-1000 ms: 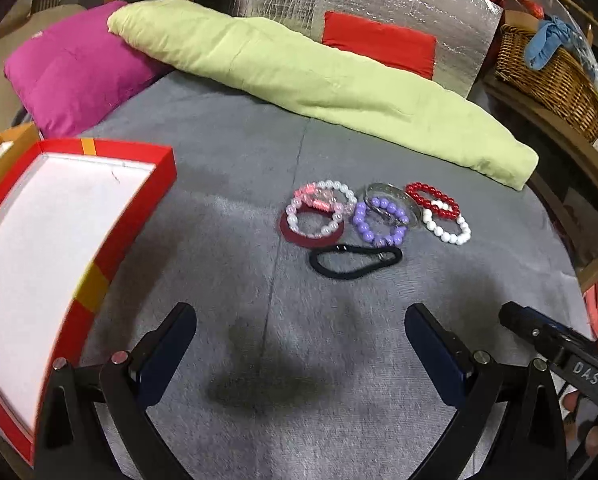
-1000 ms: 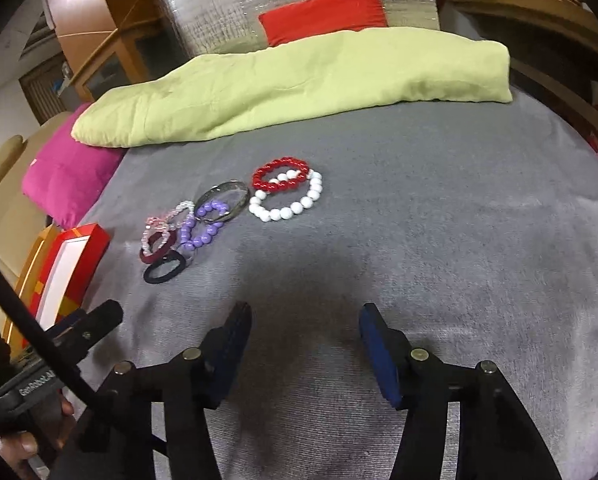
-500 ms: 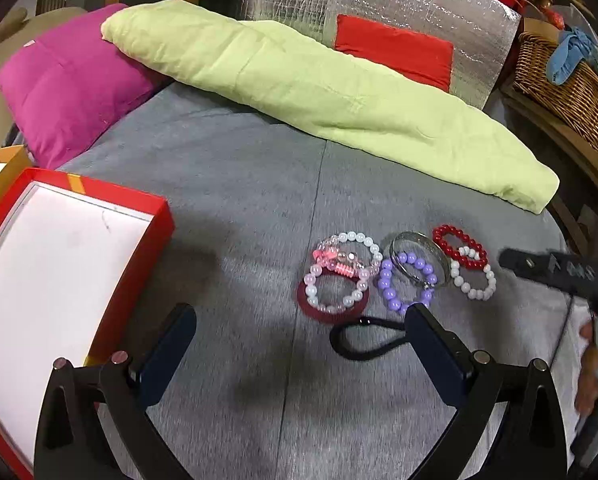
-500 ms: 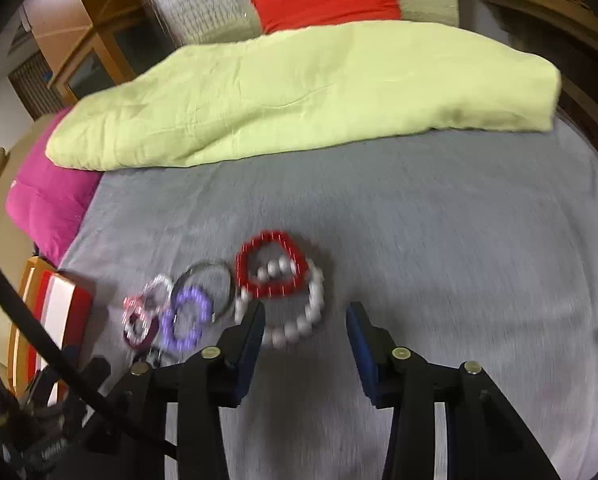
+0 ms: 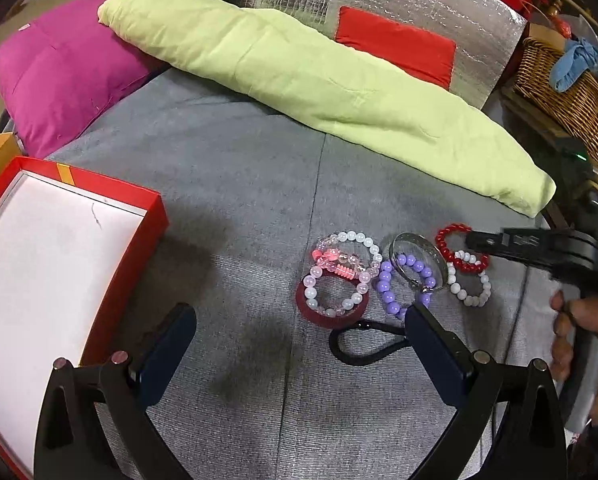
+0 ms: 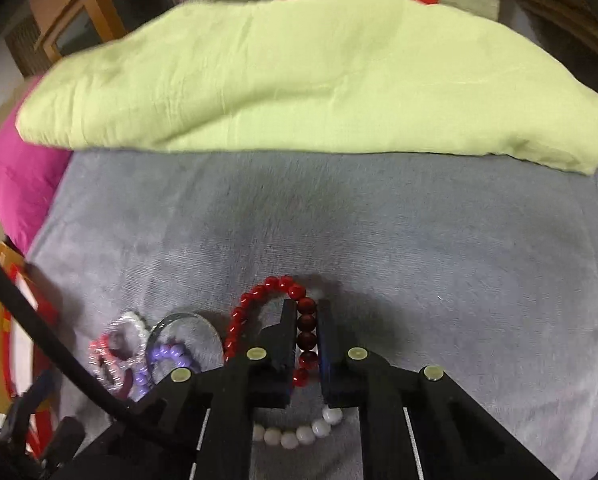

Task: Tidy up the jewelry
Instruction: 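Reach the right gripper to the red bead bracelet and close on it, then lift the red bead bracelet with the right gripper while the left gripper grasps the black hair tie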

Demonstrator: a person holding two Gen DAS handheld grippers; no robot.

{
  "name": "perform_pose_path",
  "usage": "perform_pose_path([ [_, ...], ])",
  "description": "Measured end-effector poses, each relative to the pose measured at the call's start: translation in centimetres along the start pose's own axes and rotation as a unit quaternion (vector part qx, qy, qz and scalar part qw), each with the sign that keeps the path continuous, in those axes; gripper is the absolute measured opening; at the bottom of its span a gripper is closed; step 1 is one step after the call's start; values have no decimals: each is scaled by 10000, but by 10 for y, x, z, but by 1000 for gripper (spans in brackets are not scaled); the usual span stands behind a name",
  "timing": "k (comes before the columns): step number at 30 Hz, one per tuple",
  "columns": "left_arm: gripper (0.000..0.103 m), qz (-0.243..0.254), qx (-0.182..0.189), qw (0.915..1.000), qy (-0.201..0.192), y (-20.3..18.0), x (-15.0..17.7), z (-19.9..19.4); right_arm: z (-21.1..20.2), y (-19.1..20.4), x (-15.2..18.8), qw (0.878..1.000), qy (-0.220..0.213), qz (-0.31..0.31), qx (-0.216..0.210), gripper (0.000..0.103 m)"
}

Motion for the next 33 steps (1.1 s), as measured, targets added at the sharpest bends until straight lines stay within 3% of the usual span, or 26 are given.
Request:
perform_pose_path([
  [7, 103, 10, -49, 10000, 55, 0, 4, 1, -50, -28, 66, 9950, -517, 680, -509, 10],
  [13, 103, -76, -218, 9997, 120, 6, 6, 9, -57, -37, 117, 9917, -496, 908, -769, 10],
  [21, 102, -19, -374, 9993, -78, 4, 5, 12, -66, -53, 119, 9827, -862, 1119, -1195, 10],
  [27, 102, -154, -376, 9991, -147, 6, 0, 15, -64, -61, 119, 9802, -874, 1269, -1240, 10],
  [33, 97, -183, -303, 9991, -215, 10, -1, 9, -83, -59, 117, 9746, -1250, 1226, -1395, 10],
])
Point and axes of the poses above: each gripper's, at about its wrist camera, not at the fingertips, and z roughly the way its jaws point, y to its left, x to its underside, the point moved 1 cm from there along z, roughly the way its jaws point, and after that the axes turned 10 degrees about -z, right-handed, at the moved point
